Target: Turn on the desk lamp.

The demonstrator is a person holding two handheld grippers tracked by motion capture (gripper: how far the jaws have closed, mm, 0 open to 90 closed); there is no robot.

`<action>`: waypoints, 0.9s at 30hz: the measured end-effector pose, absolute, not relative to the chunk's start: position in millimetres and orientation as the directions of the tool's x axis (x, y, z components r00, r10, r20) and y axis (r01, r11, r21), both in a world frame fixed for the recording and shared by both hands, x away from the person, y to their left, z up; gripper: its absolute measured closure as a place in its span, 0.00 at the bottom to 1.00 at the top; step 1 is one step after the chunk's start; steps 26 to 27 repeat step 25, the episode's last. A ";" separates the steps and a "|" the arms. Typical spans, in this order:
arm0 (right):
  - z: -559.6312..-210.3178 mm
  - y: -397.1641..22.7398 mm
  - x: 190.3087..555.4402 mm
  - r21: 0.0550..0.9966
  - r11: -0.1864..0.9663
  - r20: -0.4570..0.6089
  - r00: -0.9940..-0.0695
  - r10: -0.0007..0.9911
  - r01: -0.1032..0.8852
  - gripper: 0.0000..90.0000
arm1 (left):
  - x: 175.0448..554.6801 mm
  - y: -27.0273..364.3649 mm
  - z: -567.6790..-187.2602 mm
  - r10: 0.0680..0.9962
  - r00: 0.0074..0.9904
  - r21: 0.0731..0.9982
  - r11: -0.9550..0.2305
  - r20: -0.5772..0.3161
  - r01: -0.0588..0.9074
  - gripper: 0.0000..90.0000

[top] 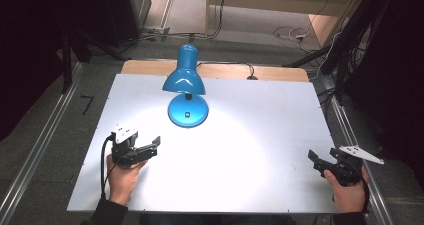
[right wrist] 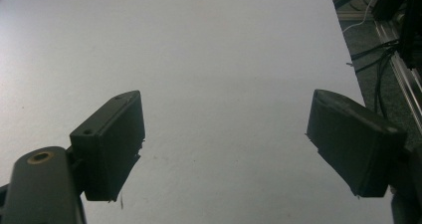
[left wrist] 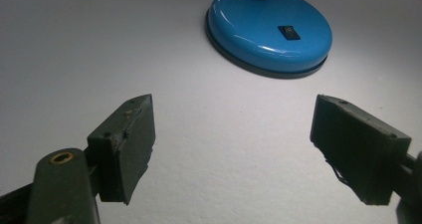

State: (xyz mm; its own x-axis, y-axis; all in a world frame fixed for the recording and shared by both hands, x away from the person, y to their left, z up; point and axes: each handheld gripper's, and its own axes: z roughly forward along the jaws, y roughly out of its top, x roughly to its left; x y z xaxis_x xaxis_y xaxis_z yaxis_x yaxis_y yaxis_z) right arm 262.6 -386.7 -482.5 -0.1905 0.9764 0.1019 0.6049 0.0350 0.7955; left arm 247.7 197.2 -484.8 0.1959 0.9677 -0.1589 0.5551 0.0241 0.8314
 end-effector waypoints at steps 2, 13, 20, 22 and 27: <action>-482.8 -387.0 262.7 0.796 0.036 0.101 -0.191 0.976 0.604 0.15 | 245.5 198.9 -484.5 0.967 0.197 0.831 0.025 -0.161 0.556 0.21; -482.8 -386.5 262.7 0.794 0.038 0.100 -0.191 0.977 0.606 0.15 | 232.7 208.5 -487.4 0.969 0.184 0.823 0.033 -0.165 0.567 0.21; -483.0 -386.9 262.7 0.794 0.037 0.098 -0.189 0.977 0.606 0.15 | 224.9 217.7 -489.8 0.974 0.163 0.818 0.038 -0.159 0.574 0.21; -482.9 -386.8 262.7 0.794 0.038 0.098 -0.189 0.977 0.606 0.15 | 223.3 220.2 -490.9 0.975 0.154 0.817 0.041 -0.158 0.575 0.21; -482.8 -386.8 262.7 0.795 0.037 0.099 -0.189 0.977 0.606 0.15 | 220.9 223.4 -491.9 0.977 0.146 0.815 0.046 -0.158 0.578 0.21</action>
